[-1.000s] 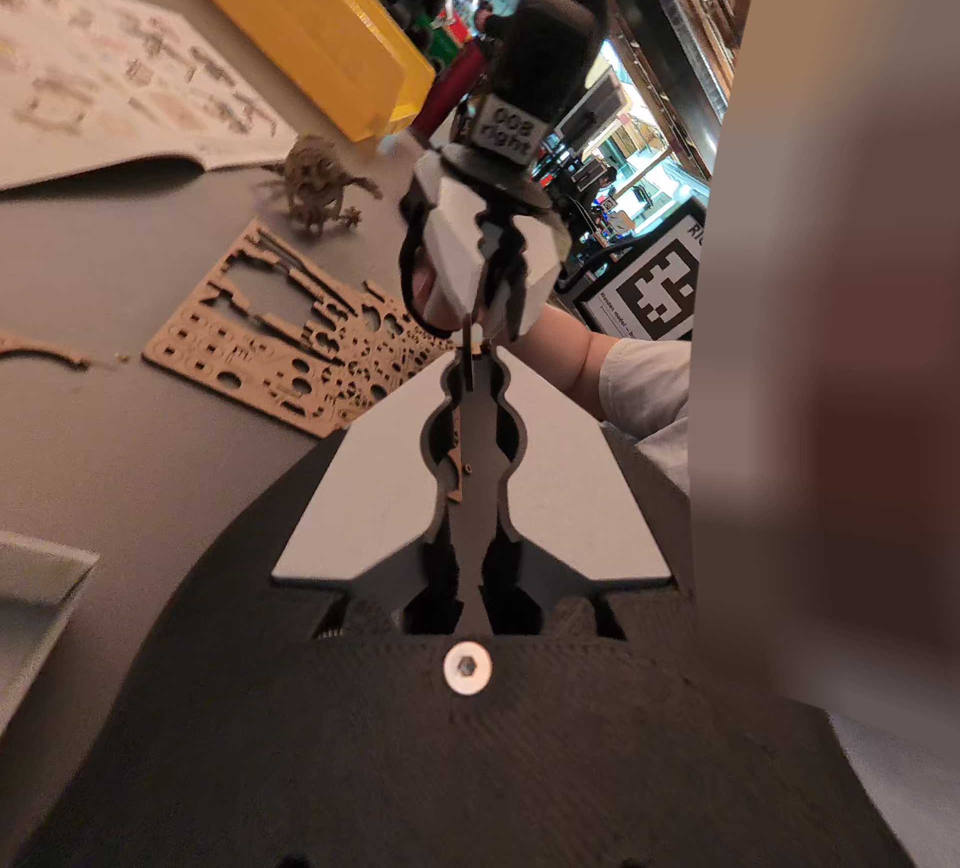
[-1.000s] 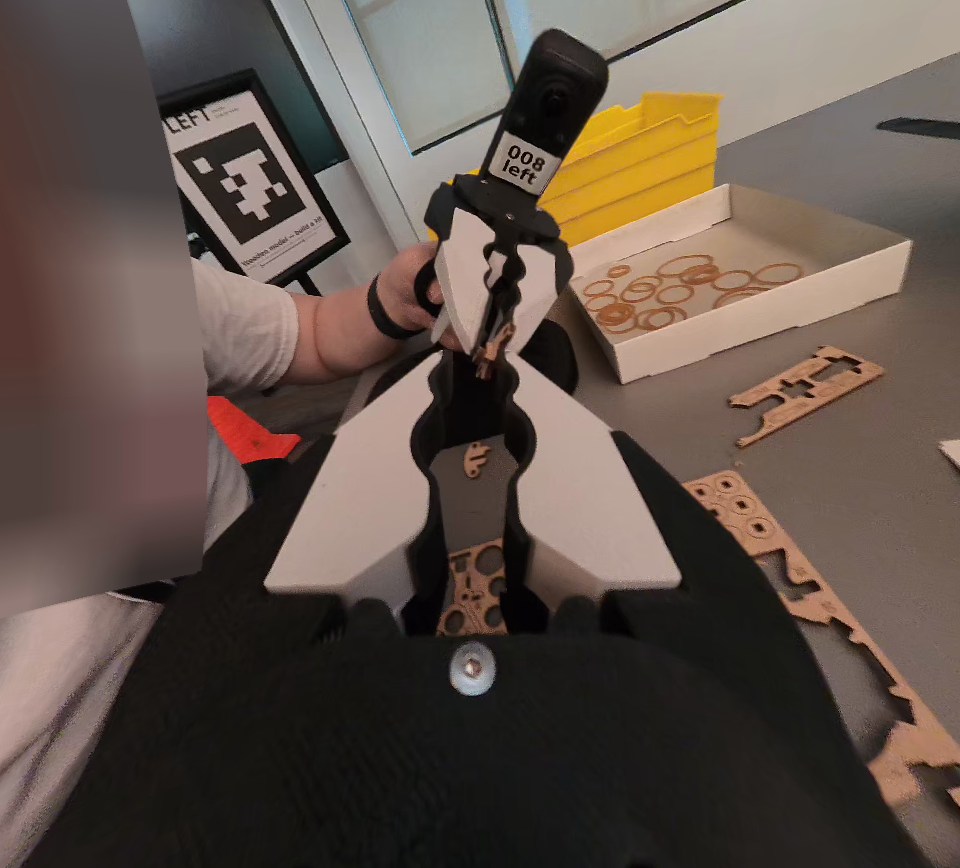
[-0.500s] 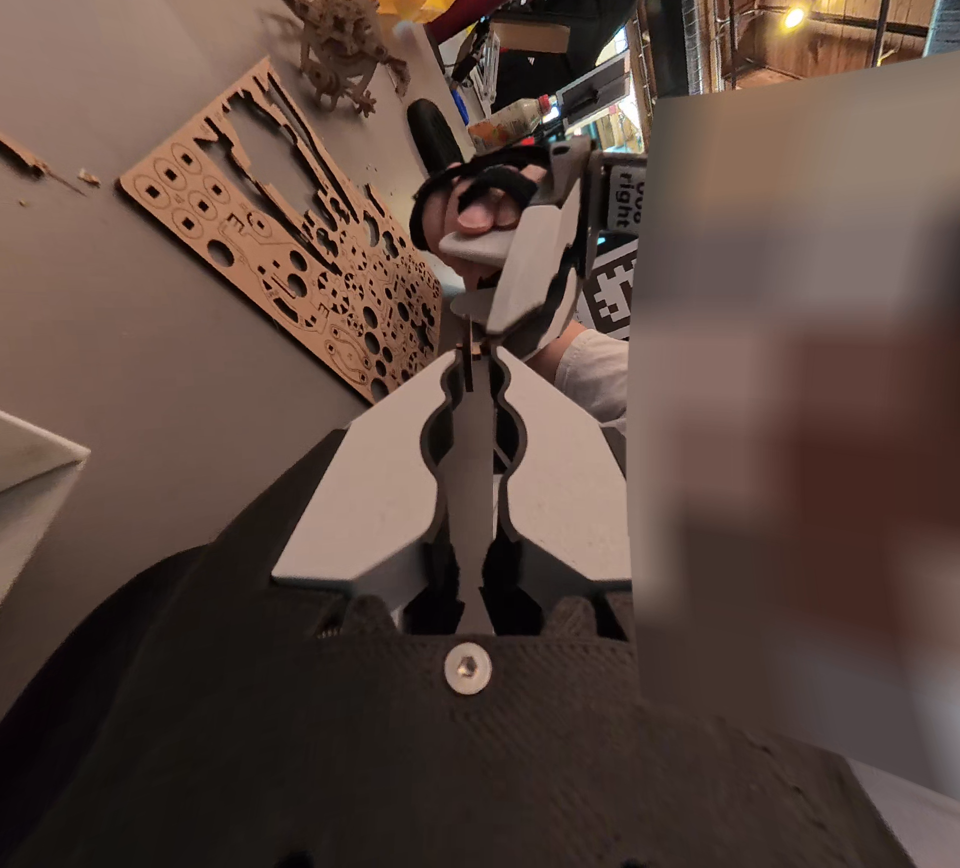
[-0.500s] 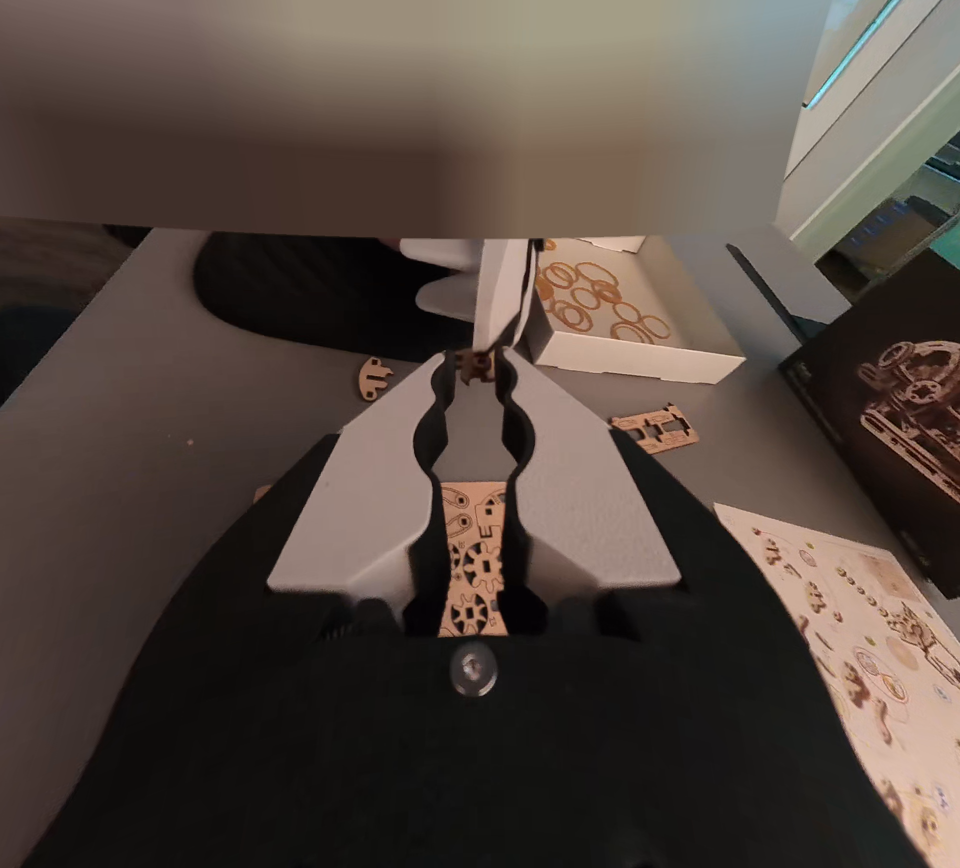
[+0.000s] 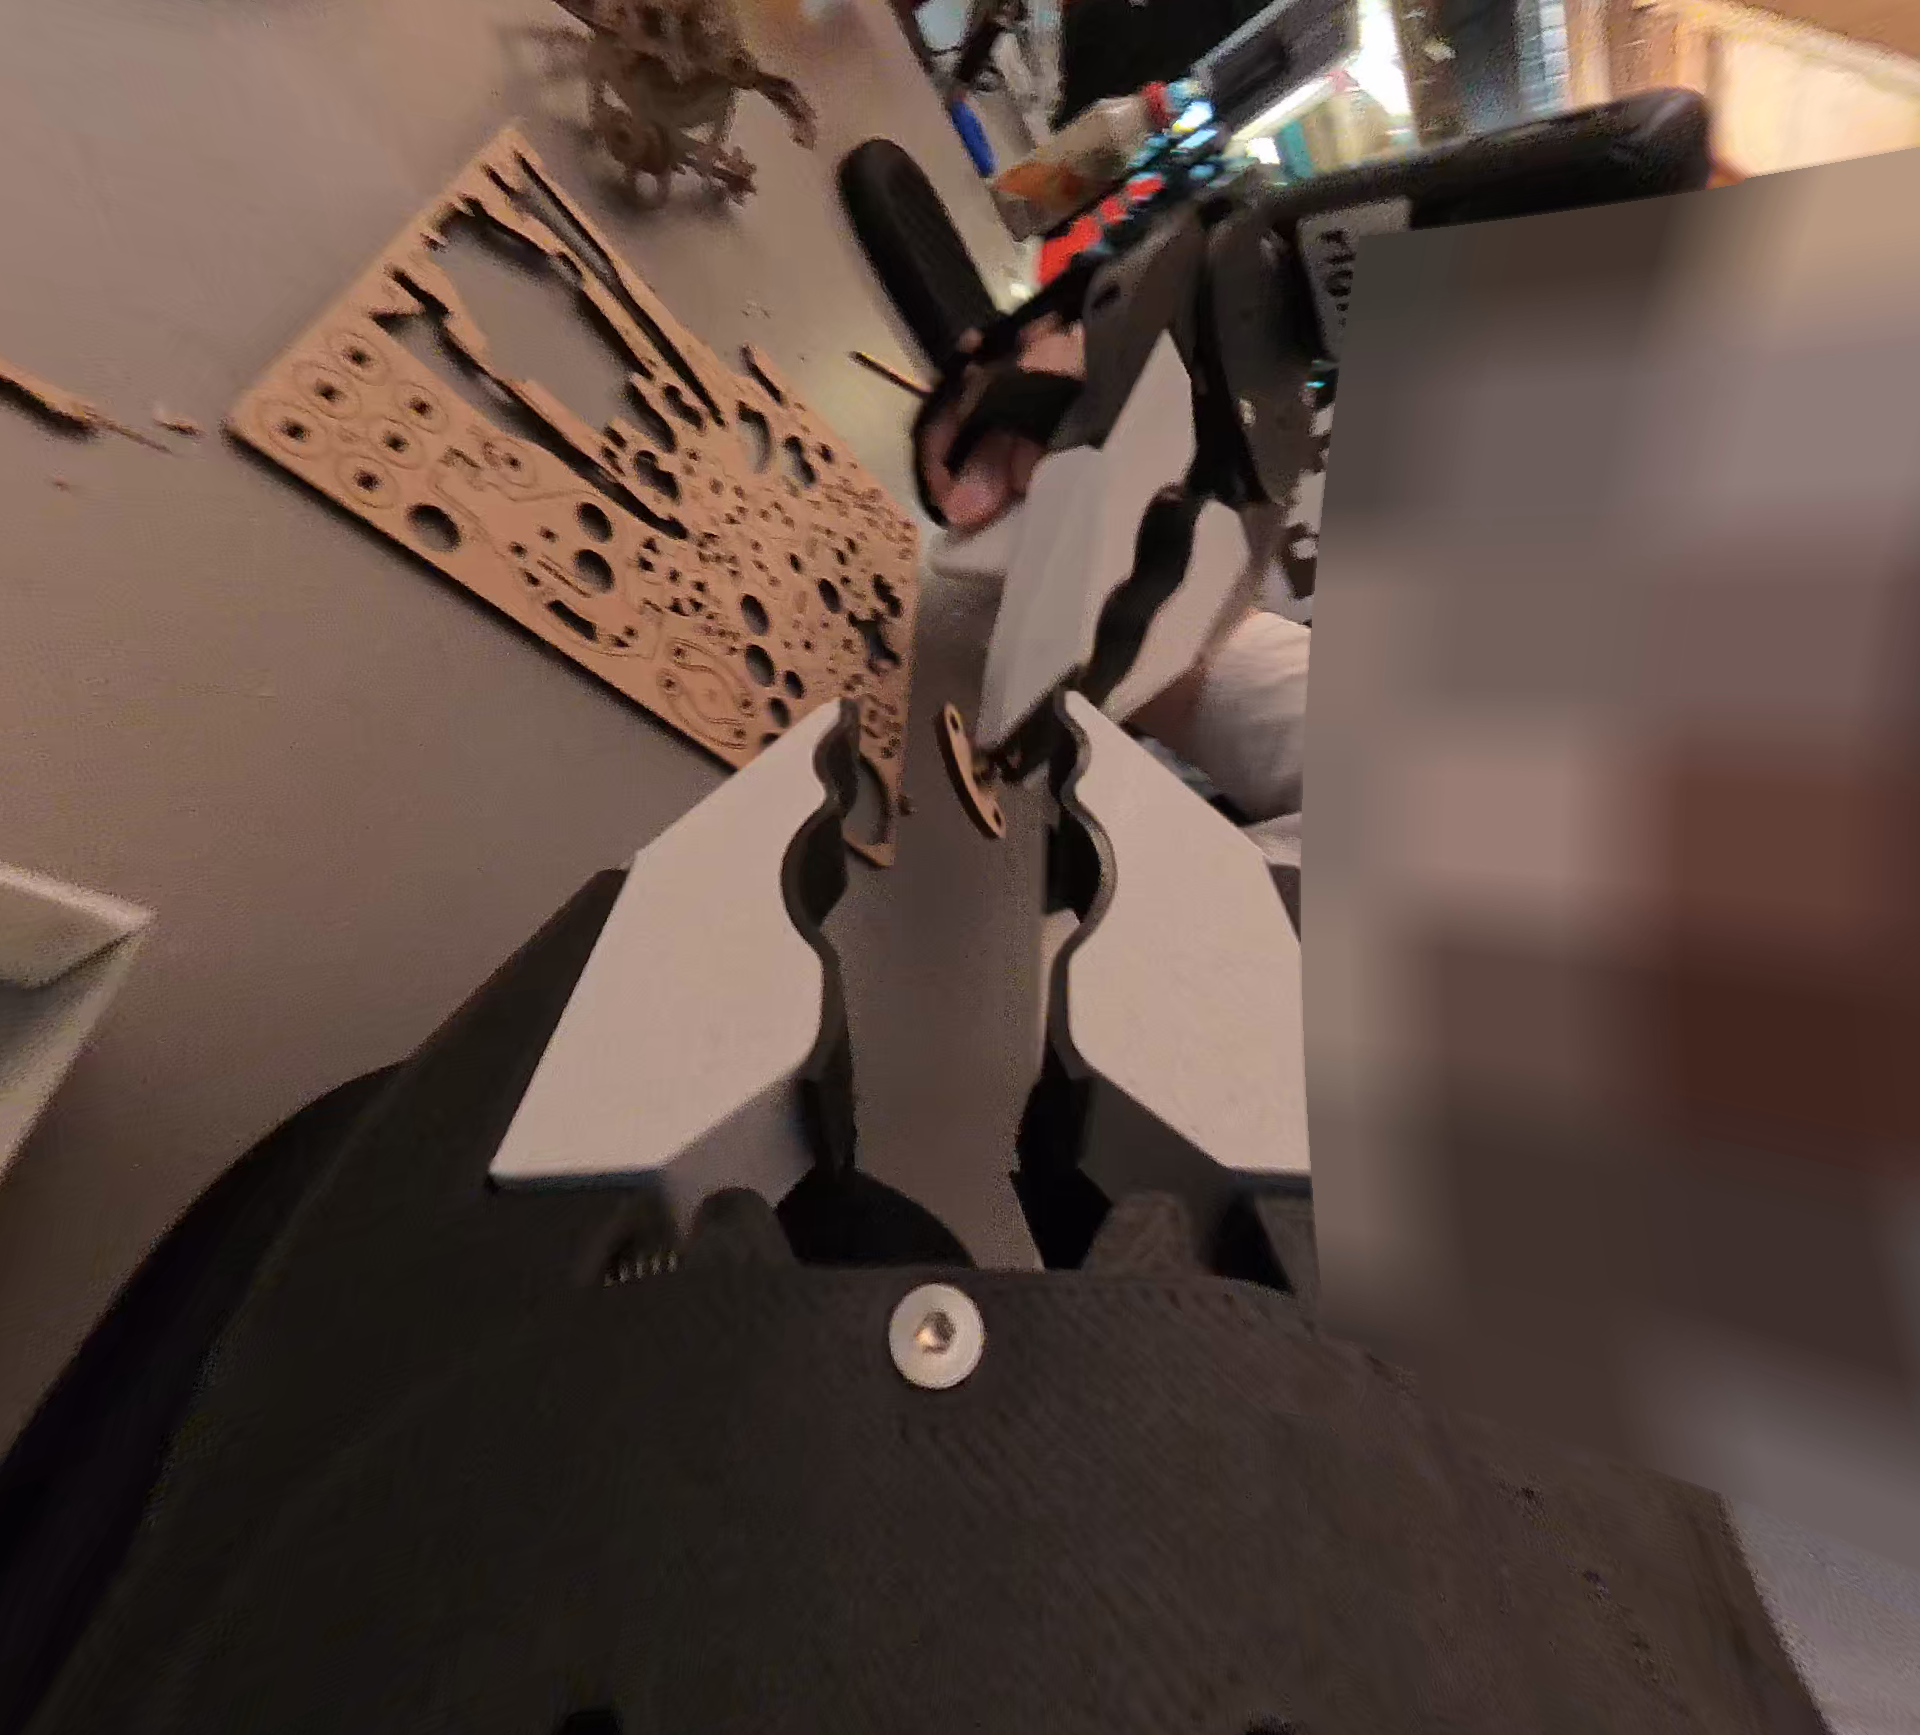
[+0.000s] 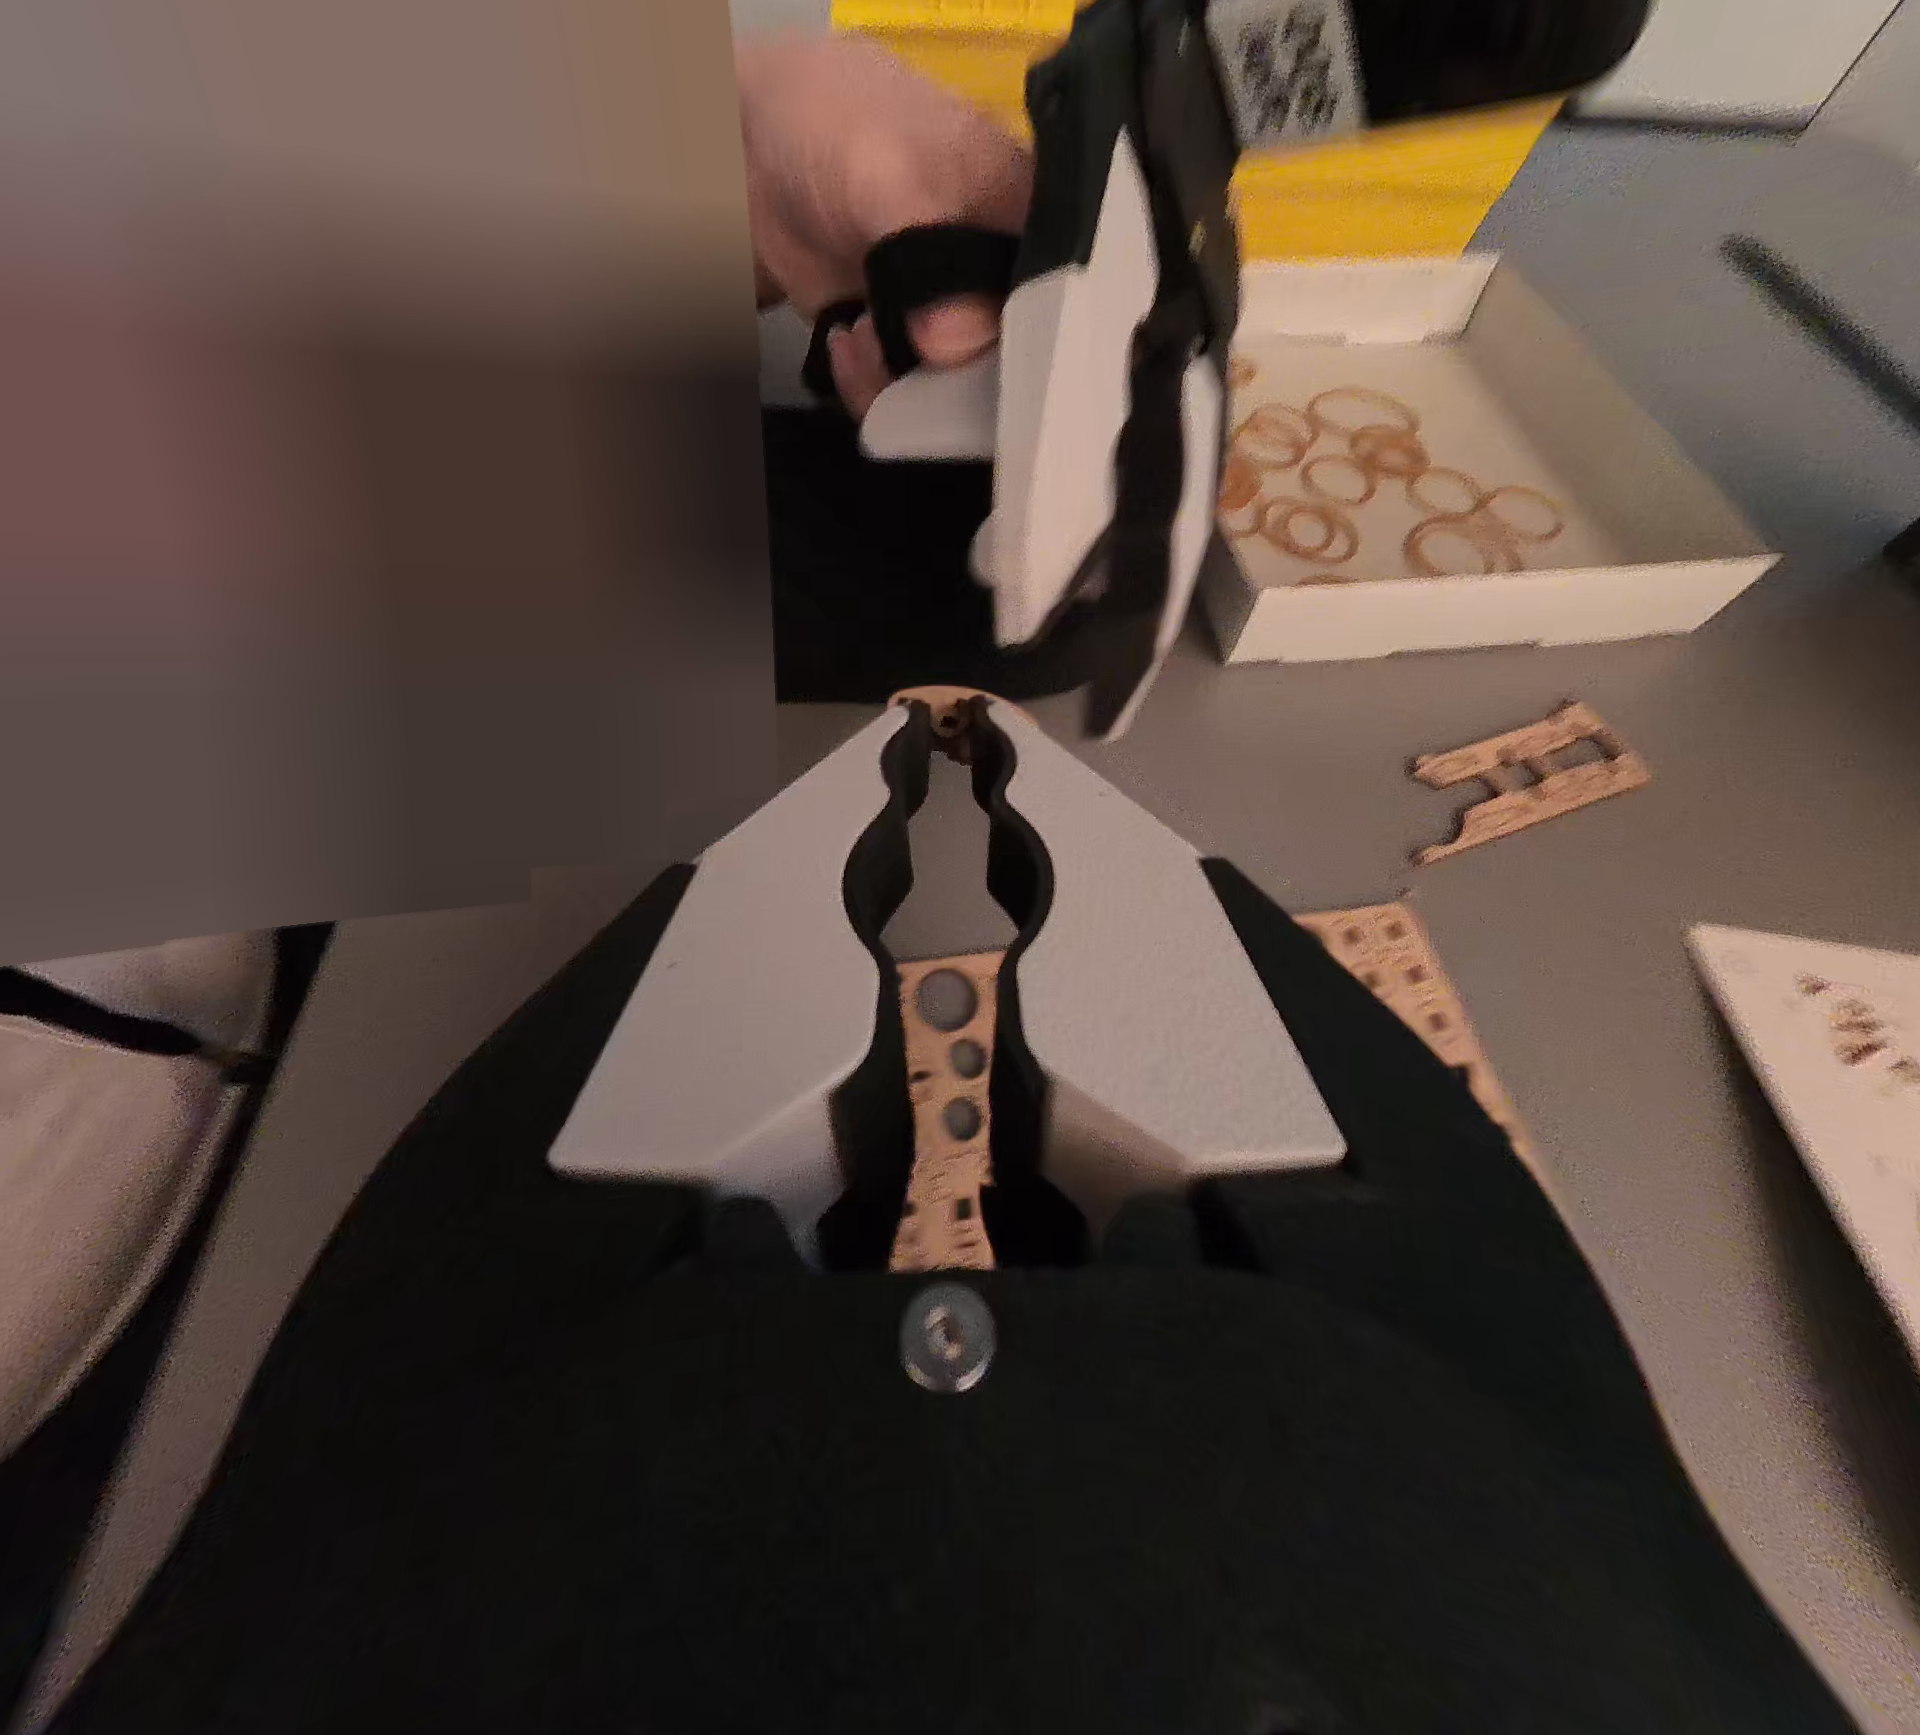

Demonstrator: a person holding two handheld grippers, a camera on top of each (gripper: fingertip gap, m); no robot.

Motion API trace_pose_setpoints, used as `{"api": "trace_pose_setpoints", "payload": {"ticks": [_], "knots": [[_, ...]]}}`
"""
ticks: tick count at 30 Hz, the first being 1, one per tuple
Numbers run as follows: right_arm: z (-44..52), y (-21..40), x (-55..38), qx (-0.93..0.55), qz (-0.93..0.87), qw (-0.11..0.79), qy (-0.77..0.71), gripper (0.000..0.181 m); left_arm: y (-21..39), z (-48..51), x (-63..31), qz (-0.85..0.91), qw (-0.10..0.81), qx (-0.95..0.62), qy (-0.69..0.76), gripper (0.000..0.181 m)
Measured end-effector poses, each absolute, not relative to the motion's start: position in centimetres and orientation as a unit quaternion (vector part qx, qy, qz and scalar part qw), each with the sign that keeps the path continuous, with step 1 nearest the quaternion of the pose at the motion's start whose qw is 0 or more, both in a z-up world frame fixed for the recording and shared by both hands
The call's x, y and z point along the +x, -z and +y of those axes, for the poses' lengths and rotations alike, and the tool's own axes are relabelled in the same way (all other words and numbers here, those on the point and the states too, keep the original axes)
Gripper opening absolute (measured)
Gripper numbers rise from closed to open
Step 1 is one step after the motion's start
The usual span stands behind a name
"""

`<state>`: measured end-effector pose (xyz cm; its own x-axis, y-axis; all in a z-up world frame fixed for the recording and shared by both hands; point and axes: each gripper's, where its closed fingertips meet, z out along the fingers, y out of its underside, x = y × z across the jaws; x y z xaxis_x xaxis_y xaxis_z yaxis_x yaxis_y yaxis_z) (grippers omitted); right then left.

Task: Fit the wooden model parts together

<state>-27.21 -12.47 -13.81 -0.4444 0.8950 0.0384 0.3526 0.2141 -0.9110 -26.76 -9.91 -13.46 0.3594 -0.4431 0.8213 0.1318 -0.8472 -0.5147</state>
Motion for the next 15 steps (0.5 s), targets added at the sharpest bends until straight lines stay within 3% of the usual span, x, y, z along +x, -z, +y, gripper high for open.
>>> {"api": "trace_pose_setpoints", "payload": {"ticks": [1, 5, 12, 15], "knots": [[-13.1, 14.4, -26.8, -0.449, -0.724, 0.272, -0.447, 0.005, 13.5, -9.7, -27.3, 0.102, 0.273, -0.798, 0.527, 0.038], [-16.4, 17.5, -25.0, -0.508, -0.726, 0.195, -0.42, 0.005, 12.3, -13.4, -26.4, 0.185, 0.3, -0.814, 0.462, 0.036], [-18.3, 20.5, -24.3, -0.53, -0.721, 0.202, -0.399, 0.006, 17.5, -18.1, -25.5, 0.296, 0.435, -0.83, 0.184, 0.034], [-18.5, 20.8, -24.2, -0.539, -0.713, 0.201, -0.401, 0.006, 19.3, -19.0, -24.6, 0.294, 0.428, -0.84, 0.154, 0.034]]}}
